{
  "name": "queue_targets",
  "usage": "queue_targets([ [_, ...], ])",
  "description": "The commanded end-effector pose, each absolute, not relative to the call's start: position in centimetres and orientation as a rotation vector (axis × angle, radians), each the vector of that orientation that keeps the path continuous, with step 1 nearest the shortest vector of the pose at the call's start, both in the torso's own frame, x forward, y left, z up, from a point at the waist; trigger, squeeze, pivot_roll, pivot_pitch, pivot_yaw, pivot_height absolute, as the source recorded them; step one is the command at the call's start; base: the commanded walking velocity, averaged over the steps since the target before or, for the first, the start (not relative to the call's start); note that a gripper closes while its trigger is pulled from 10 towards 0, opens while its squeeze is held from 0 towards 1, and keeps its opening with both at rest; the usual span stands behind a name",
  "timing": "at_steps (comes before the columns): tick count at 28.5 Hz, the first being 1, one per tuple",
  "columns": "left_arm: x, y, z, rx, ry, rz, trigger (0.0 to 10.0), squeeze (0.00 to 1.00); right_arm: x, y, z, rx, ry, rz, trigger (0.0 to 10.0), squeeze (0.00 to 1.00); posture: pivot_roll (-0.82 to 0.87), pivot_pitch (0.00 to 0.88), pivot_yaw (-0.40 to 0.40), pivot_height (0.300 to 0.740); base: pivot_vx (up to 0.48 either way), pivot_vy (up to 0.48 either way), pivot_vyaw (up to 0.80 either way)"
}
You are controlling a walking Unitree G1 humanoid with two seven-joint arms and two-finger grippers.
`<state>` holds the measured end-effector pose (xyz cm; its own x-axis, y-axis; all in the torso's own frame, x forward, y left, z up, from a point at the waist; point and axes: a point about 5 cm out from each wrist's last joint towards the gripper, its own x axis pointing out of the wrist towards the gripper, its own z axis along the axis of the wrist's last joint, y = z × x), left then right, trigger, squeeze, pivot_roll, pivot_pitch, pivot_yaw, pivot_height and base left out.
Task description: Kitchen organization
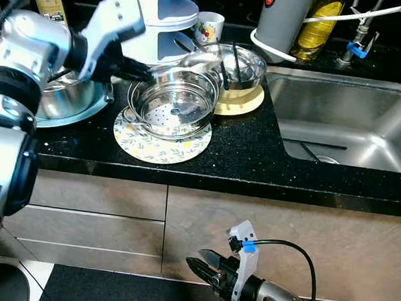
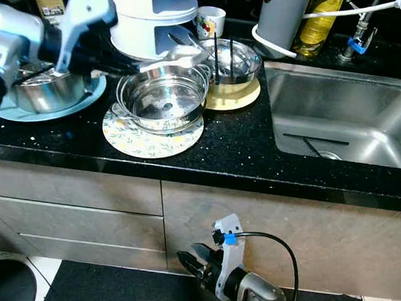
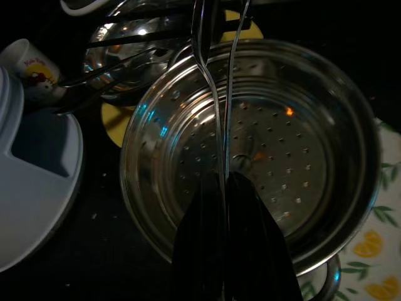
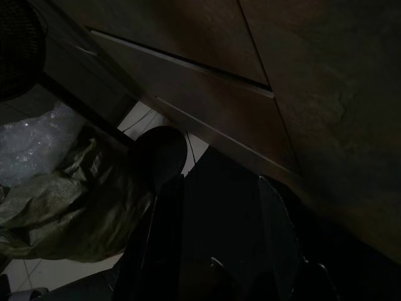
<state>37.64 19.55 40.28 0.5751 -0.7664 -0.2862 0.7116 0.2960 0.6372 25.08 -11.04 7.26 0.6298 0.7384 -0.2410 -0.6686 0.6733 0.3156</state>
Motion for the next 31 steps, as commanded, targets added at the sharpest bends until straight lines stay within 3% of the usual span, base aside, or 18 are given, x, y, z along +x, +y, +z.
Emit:
queue_targets([
  [1, 37.2, 20.5, 40.8, 0.792, -0.059, -0.984, 0.0, 0.00, 24.6, -11.0, 6.9, 0.215, 0.385, 0.816, 10.0, 0.00, -0.06, 0.203, -0.012, 0.740, 0.000, 0.000, 0.00],
  [7, 36.9, 21.0, 40.9, 0.744, -0.071, -1.005, 0.0, 0.00, 24.7, -11.0, 7.0, 0.216, 0.383, 0.818, 10.0, 0.00, -0.06, 0.205, -0.013, 0.740, 0.000, 0.000, 0.00],
  [12, 36.3, 20.4, 42.5, 0.587, -0.192, -1.085, 0.0, 0.00, 24.7, -11.1, 7.2, 0.225, 0.376, 0.817, 10.0, 0.00, -0.07, 0.206, -0.010, 0.740, 0.000, 0.000, 0.00],
  [14, 35.6, 19.5, 44.0, 0.438, -0.306, -1.191, 0.0, 0.00, 24.7, -11.1, 7.4, 0.235, 0.368, 0.815, 10.0, 0.00, -0.07, 0.207, -0.010, 0.740, 0.000, 0.000, 0.00],
  [20, 35.0, 18.4, 44.7, 0.344, -0.380, -1.308, 0.0, 0.00, 24.8, -11.1, 7.4, 0.239, 0.366, 0.816, 10.0, 0.00, -0.07, 0.207, -0.014, 0.740, 0.000, 0.000, 0.00],
  [22, 35.2, 18.4, 44.8, 0.277, -0.398, -1.283, 0.0, 0.00, 24.8, -11.0, 7.5, 0.240, 0.365, 0.818, 10.0, 0.00, -0.07, 0.208, -0.016, 0.740, 0.000, 0.000, 0.00],
  [31, 36.8, 19.0, 42.6, 0.263, -0.291, -1.109, 0.0, 0.00, 24.9, -11.0, 7.5, 0.240, 0.366, 0.822, 10.0, 0.00, -0.07, 0.205, -0.022, 0.740, 0.000, 0.000, 0.00],
])
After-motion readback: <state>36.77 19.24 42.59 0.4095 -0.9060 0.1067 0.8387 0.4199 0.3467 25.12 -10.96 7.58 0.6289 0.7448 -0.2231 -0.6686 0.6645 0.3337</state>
